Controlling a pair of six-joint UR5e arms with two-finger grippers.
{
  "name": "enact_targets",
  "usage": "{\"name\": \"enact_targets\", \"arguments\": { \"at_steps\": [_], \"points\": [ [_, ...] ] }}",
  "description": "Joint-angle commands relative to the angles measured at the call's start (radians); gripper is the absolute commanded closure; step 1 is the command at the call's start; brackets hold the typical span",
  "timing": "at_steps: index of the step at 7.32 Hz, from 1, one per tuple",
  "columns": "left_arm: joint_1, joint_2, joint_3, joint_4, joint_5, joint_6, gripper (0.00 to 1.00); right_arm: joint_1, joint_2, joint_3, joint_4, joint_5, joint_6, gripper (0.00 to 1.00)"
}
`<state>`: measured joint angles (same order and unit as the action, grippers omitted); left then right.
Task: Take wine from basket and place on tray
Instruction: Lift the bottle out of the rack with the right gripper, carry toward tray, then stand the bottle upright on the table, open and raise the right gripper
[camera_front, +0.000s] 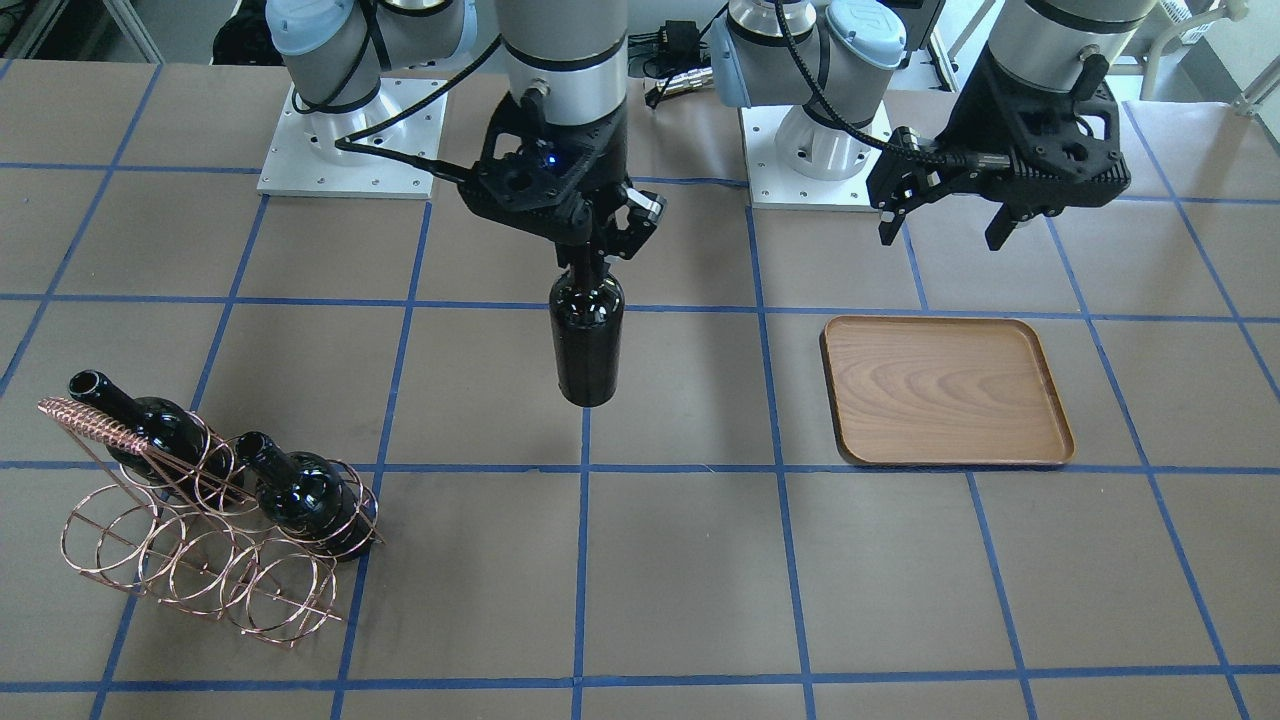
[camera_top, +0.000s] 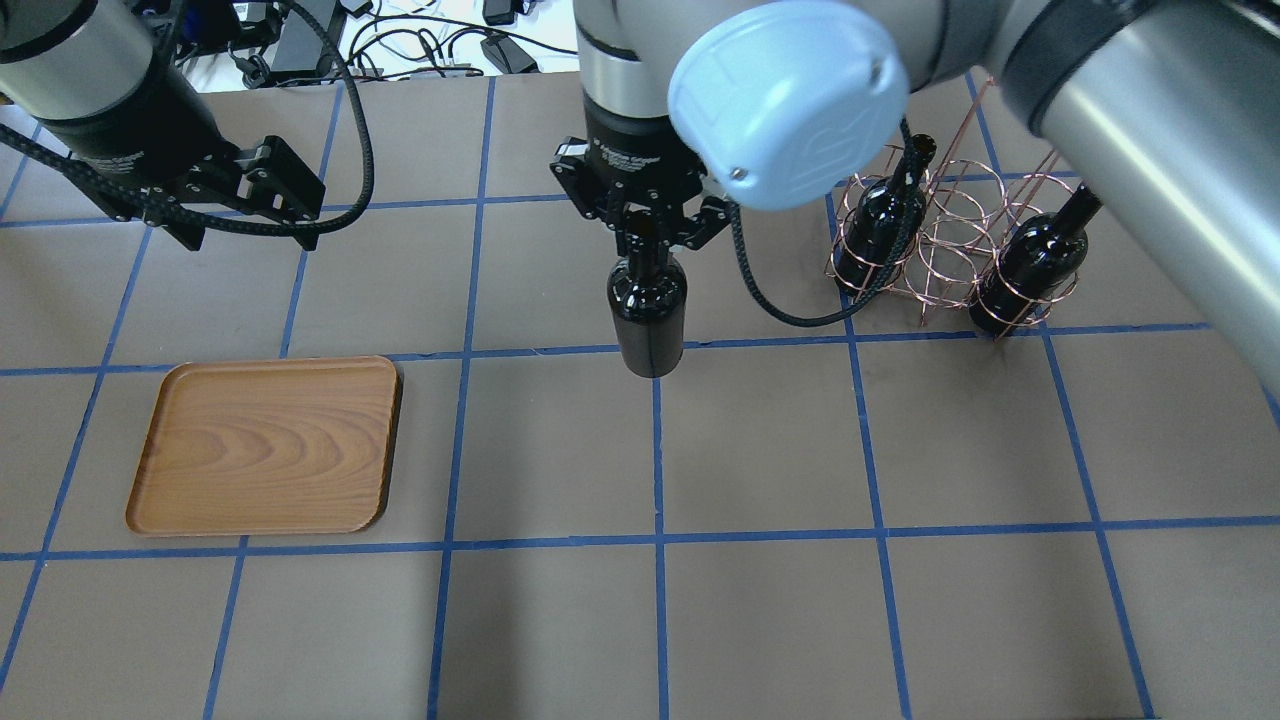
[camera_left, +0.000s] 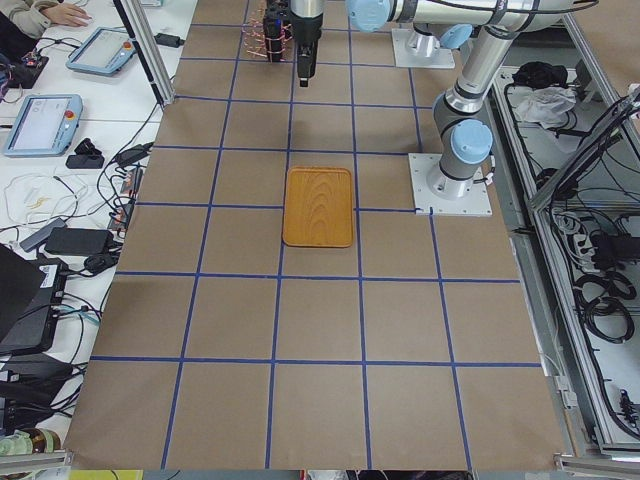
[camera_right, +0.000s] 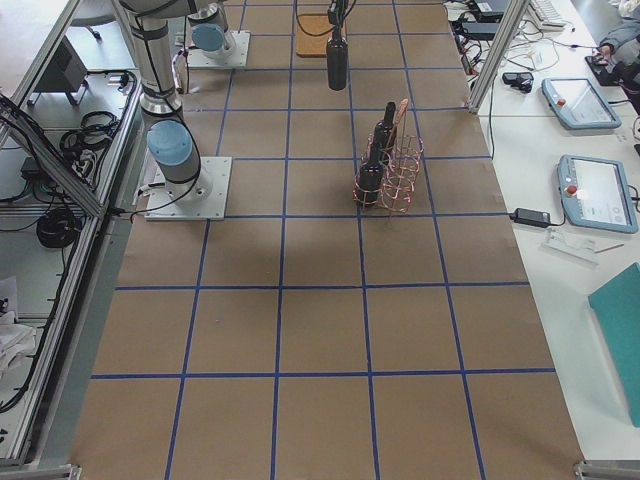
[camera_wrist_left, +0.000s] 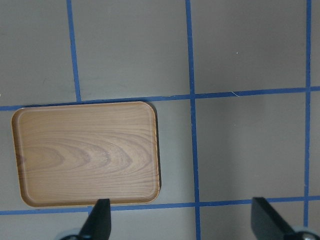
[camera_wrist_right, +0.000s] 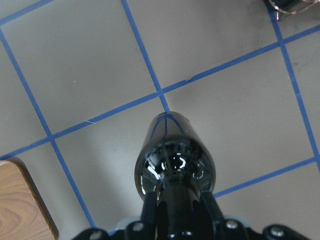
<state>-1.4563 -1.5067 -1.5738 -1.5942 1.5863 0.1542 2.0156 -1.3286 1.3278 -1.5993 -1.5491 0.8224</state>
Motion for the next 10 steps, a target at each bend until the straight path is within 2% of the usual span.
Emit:
{"name": "enact_targets", "arguments": {
  "at_steps": [1,4,8,9,10],
  "points": [
    [0.013,0.005,0.000,-0.003,0.003,0.008,0.00,0.075,0.072,0.014,-0.106,-0.020,0.098,1.00],
    [0.014,0.007,-0.005,-0.006,0.004,0.010,0.00,0.126,0.085,0.079,-0.169,-0.035,0.159,1.00],
    [0.014,0.003,-0.006,-0.013,0.003,0.010,0.00,0.140,0.104,0.090,-0.169,-0.040,0.159,0.98],
    [0.014,0.005,-0.015,-0.012,0.000,0.010,0.00,0.140,0.106,0.090,-0.169,-0.042,0.158,0.71],
    [0.014,0.005,-0.028,0.000,0.000,0.010,0.00,0.140,0.106,0.091,-0.169,-0.042,0.156,0.32]
  ]
}}
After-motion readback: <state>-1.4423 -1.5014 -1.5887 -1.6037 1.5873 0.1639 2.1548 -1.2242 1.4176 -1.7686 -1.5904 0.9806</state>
